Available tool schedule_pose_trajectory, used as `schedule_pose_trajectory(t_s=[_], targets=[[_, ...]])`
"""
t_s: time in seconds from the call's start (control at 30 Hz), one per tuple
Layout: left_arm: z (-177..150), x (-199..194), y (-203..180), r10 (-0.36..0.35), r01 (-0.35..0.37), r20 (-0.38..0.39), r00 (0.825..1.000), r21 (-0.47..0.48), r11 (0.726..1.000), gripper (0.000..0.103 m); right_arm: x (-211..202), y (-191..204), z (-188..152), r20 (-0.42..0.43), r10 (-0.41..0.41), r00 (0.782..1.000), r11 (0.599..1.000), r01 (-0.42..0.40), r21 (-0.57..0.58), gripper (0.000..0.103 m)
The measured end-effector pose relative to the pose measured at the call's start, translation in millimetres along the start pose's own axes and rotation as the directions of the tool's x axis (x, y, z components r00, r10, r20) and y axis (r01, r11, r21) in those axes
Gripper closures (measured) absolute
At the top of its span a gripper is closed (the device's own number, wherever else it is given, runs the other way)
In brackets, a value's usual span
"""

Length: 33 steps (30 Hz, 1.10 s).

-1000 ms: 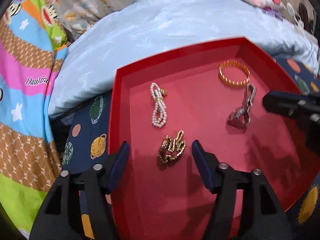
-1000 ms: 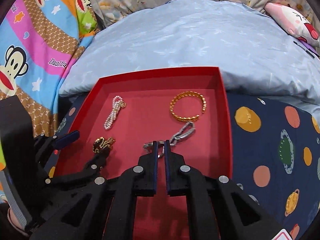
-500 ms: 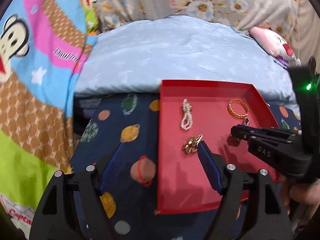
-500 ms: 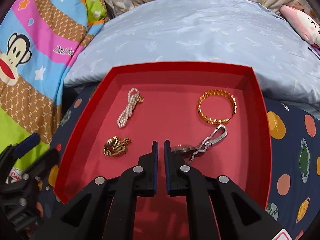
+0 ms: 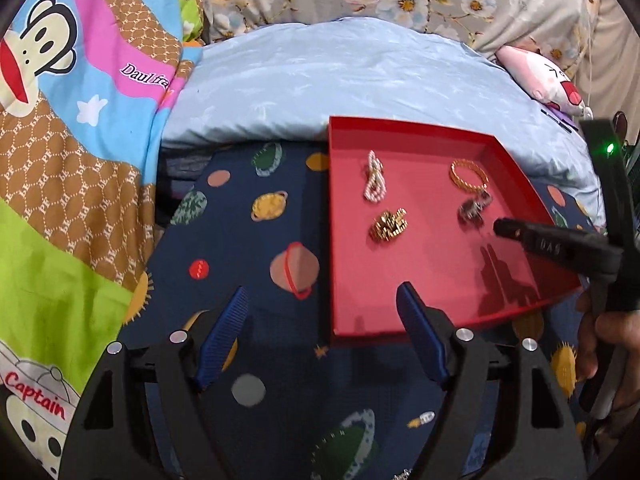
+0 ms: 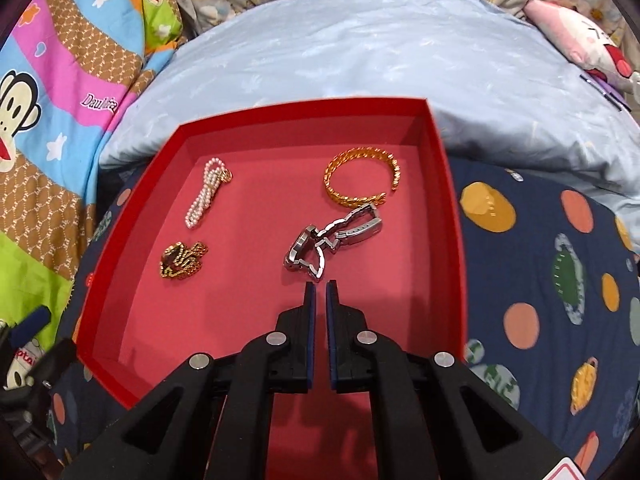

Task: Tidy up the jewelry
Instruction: 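Withdraw both tools from the red tray toward the remaining jewelry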

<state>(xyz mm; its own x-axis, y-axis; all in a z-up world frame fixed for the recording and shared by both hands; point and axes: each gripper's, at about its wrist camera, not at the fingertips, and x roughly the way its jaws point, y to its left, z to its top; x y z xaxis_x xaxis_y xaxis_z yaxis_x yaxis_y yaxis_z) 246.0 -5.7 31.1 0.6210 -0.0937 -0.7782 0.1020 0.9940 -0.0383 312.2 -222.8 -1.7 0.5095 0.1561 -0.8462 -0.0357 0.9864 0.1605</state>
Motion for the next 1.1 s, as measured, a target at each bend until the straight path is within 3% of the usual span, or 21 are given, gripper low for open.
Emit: schedule_pose_trajectory(t_s=[0.33,0.4,0.67,0.83,1.1], targets=[[-38.4,-23.0,-8.9,-0.023,0.023,-0.018,1.0,0.022,0.999,0.024,-78.3,8.1,-58.9,0.113,-0.026,0.993,0.999,0.028,-0.017,0.092],[-50.7,-29.2,-9.9,-0.035,0.035,-0.03,0.999,0.022,0.999,0.023,-92.3,6.6,-77.0,0.121,-0.03,0.992,1.0,0.03,-0.004,0.085],[-95.8,-48.1,-8.6,-0.048,0.05,-0.074,0.996,0.021,0.999,0.023,-127.8,7.4,-157.3,0.091,-0.053,0.994,0.998,0.048,0.051,0.081],[-118.9,-55.9,-7.8,-0.04,0.042,-0.092,0.995,0.024,0.999,0.023,-141.8,6.1,-198.1,0.077,-0.058,0.995,0.994,0.051,0.092,0.072],[-146.6,-65.4,3.2,-0.031,0.033,-0.115,0.993,0.013,0.999,0.023,-146.4,4.1,-235.1,0.048,-0.084,0.995,0.99,0.077,0.121,0.072]])
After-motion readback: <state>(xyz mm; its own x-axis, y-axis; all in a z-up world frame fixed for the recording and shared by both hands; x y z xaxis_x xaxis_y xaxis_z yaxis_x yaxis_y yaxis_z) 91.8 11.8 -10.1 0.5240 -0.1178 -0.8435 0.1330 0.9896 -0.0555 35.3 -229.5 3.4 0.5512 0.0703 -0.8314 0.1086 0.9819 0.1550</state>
